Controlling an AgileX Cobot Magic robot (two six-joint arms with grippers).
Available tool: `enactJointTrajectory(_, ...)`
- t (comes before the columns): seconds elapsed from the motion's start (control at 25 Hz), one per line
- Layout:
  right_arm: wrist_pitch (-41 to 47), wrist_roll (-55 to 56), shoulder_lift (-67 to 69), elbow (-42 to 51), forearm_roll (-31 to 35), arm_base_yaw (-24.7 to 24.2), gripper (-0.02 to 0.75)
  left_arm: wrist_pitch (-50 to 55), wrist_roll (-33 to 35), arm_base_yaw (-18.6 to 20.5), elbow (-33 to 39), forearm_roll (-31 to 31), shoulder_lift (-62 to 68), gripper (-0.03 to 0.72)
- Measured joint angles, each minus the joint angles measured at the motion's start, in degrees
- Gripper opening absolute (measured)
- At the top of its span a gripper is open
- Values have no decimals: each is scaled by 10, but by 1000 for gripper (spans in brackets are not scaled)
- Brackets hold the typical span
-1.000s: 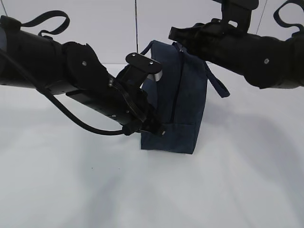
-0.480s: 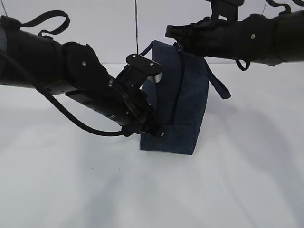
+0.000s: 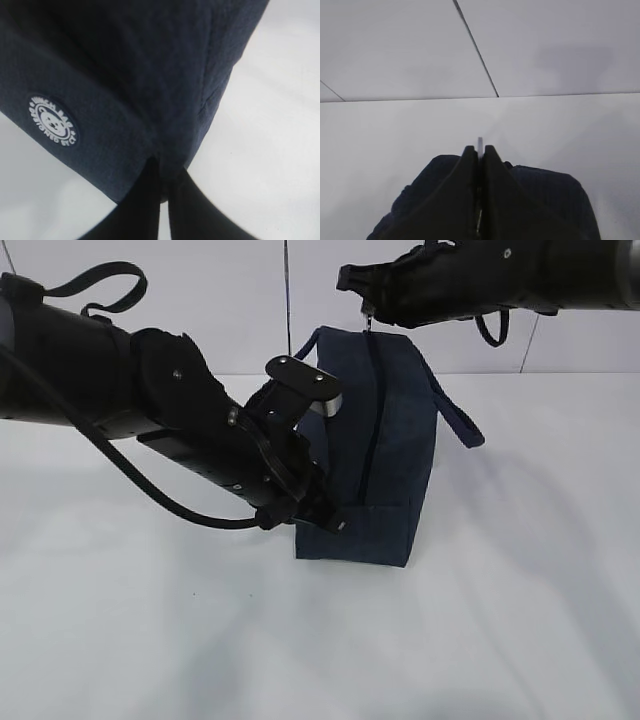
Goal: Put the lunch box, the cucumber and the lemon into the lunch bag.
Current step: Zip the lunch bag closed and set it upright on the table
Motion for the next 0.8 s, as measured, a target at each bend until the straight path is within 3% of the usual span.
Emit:
enactJointTrajectory(0.44,92,-2,58,-108,-12,-17,17,5,0,0,0,0,0,-8)
enactJointTrajectory(0.8,110,-2,100,-149,-48,-39,17,5,0,0,0,0,0,-8)
